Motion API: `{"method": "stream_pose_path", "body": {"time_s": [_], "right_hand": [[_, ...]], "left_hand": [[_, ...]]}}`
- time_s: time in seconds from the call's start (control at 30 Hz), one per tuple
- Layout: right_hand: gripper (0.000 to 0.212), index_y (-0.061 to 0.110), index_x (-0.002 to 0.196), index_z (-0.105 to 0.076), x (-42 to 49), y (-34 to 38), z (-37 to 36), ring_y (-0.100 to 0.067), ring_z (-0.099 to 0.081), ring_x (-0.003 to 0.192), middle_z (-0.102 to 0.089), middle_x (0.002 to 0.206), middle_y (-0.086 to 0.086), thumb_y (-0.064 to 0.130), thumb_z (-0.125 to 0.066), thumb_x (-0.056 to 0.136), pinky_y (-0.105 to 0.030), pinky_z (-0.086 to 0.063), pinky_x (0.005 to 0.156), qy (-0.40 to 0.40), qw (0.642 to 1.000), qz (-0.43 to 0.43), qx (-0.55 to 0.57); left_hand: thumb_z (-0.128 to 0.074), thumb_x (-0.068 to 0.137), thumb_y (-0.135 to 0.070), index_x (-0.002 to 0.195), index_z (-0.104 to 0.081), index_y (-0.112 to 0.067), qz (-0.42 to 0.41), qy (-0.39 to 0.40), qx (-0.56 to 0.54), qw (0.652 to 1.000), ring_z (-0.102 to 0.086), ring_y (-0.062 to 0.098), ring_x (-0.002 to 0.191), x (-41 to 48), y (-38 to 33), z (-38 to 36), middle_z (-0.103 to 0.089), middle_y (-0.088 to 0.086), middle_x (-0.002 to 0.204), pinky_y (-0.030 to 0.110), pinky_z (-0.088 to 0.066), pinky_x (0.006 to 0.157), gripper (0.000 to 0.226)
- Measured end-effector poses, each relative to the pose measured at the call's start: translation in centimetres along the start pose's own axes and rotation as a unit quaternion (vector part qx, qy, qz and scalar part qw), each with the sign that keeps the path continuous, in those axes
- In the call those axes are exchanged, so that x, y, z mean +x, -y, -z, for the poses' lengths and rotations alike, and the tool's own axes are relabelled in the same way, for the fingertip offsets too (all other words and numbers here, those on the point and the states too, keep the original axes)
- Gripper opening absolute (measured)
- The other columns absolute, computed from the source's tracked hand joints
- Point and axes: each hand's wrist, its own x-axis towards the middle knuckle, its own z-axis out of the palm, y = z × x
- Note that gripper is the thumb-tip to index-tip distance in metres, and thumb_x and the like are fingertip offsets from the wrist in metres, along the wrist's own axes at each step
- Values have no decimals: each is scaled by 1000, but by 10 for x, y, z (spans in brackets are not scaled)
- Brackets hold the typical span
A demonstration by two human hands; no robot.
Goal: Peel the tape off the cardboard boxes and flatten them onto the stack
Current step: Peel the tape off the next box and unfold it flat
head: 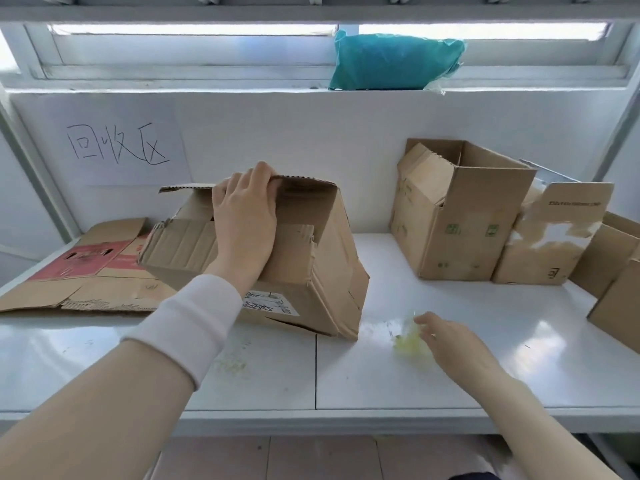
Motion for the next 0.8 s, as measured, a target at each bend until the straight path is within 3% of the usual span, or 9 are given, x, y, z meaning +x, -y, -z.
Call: {"method": "stream_pose_path", "body": {"time_s": [0.07,0.17,0.33,0.4,0.47,0.53,0.6,0.73,0.8], "right_hand": [[34,21,127,-45,-2,9,17,-23,-62,87,-67,104,-4,20,-50,93,-33,-50,72,-110,992,26,48],[36,16,115,-57,1,45,59,-12,-61,96,-64,105,4,25,-67,81,-26,-48,83,-276,929,128,210],[55,33,131,-44,31,124,106,2,-43,116,-47,123,21,47,-61,81,-16,-32,92,-155,935,178,266],[31,19,107,-63,46,142,108,-16,-58,99,-64,93,6,41,-56,87,-15,-35,68,-172,934,151,275],[34,9,81,-62,55,151,107,-23,-54,74,-55,65,-1,39,-50,92,-21,-33,51,-193,927,110,303],[38,8,74,-55,56,156,107,-20,-48,66,-49,61,1,39,-47,93,-18,-33,50,-209,909,77,353],[36,12,72,-53,57,158,108,-18,-48,67,-49,62,2,39,-46,93,-21,-36,54,-225,887,66,399],[29,14,84,-55,55,164,111,-5,-43,60,-47,64,9,36,-41,96,0,-34,55,-266,878,59,393],[24,16,90,-57,54,167,106,-1,-44,62,-48,66,14,34,-41,96,3,-33,54,-279,869,58,405]], "left_hand": [[-39,98,-26,95,-54,-7,-2,1,-1,1000,-52,33,88,-1,0,-1,-61,11,86,33,-28,88,26],[-37,94,-31,90,-56,-8,-19,-12,-13,1000,-53,31,82,-2,-4,1,-61,8,80,28,-26,85,30],[-45,93,-24,85,-60,-8,-87,-59,-70,992,-49,19,81,-1,-20,5,-62,6,82,29,-31,89,23],[-46,91,-23,93,-62,-9,-95,-54,-105,988,-51,25,101,1,-22,7,-62,9,109,34,-34,99,21],[-53,88,-27,117,-56,-16,-62,-23,-123,990,-33,28,128,2,-16,12,-39,16,141,37,-25,108,31],[-58,85,-38,139,-34,-23,-7,58,-114,992,-9,25,142,2,-2,19,-10,14,155,39,-9,114,61],[-48,87,-51,137,-38,-27,5,147,-66,987,-8,17,144,4,17,33,-17,4,156,35,-1,116,56],[-19,79,-66,77,-69,-25,-33,167,6,985,-57,15,106,9,43,76,-70,-3,98,20,-31,94,65],[-28,80,-68,58,-60,-25,47,153,-28,987,-60,20,68,11,53,97,-62,-3,55,29,-42,71,58]]}}
